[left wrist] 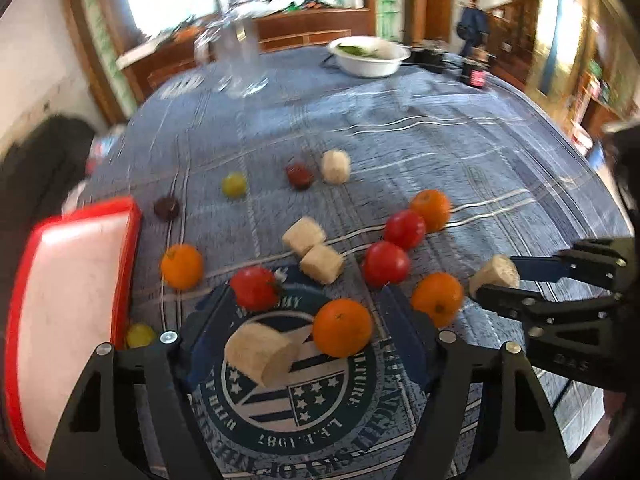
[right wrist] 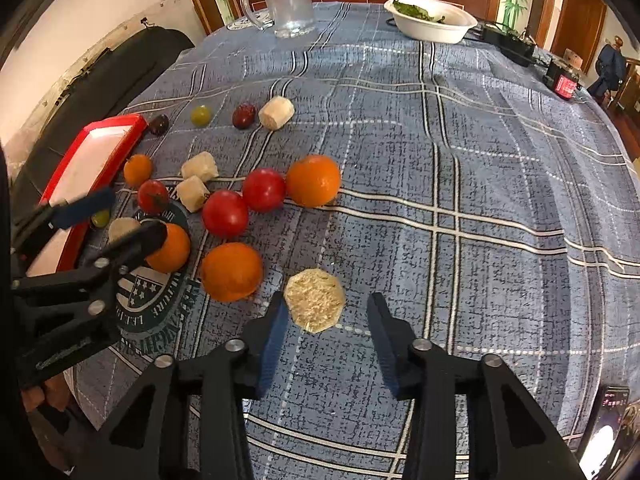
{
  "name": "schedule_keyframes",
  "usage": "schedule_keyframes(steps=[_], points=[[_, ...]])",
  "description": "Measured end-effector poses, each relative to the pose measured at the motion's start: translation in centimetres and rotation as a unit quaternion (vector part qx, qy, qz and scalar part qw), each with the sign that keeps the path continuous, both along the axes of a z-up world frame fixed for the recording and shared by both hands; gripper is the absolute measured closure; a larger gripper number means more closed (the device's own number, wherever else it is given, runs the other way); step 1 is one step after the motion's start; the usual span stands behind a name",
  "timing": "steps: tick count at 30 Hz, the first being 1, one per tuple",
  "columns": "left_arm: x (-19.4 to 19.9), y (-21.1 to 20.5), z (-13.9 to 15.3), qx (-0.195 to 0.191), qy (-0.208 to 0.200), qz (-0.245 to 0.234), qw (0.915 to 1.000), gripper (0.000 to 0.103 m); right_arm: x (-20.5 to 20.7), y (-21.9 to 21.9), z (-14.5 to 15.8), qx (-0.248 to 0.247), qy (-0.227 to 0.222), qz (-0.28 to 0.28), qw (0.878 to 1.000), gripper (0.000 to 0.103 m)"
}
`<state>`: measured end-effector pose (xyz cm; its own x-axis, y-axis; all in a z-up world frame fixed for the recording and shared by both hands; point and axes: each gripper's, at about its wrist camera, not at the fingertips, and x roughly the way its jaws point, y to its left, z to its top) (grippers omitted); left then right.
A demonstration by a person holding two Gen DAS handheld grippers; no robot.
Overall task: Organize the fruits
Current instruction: 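Close right gripper on the cracker while left gripper closes on the mandarin orange, then carry cracker with right gripper into red tray while left gripper carries orange there, release both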
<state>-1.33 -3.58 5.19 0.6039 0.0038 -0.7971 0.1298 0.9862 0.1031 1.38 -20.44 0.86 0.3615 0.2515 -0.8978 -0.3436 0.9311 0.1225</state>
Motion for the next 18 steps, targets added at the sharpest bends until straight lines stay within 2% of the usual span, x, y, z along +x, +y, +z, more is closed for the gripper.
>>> schedule_keyframes(steps=[2,5,9,10,12,13,18], points=[[0.2,-0.7,-0.3,0.010,0.006,-0.020,0.9997,0.040,0.0,0.2,-0.5,-0.003,0.006,0.003,1.000,0.069],[0.5,-1.6,-1.1,0.024,0.019,-0.038,0.9988,0.049,-0.1,0.3,-0.5,0.002,0.006,0.007,1.000,0.076],[0.3,-2.6,-2.4,0.044,0.032,-0.057,0.9969,0.057,-0.2,0.4,-0.5,0.000,0.006,0.009,1.000,0.076],[0.3,-2.7,-2.8,0.049,0.038,-0.059,0.9963,0.063,-0.2,0.4,-0.4,0.000,0.006,0.009,1.000,0.076],[0.3,-2.6,-3.2,0.055,0.040,-0.054,0.9963,0.065,-0.3,0.4,-0.4,0.000,0.006,0.010,1.000,0.076],[0.5,-2.1,-3.1,0.045,0.040,-0.045,0.9972,0.070,-0.3,0.3,-0.3,0.001,0.006,0.011,1.000,0.076],[1.2,0.2,-2.4,-0.033,0.054,-0.005,0.9980,0.070,-0.5,0.3,0.5,0.009,0.000,0.017,1.000,0.076]])
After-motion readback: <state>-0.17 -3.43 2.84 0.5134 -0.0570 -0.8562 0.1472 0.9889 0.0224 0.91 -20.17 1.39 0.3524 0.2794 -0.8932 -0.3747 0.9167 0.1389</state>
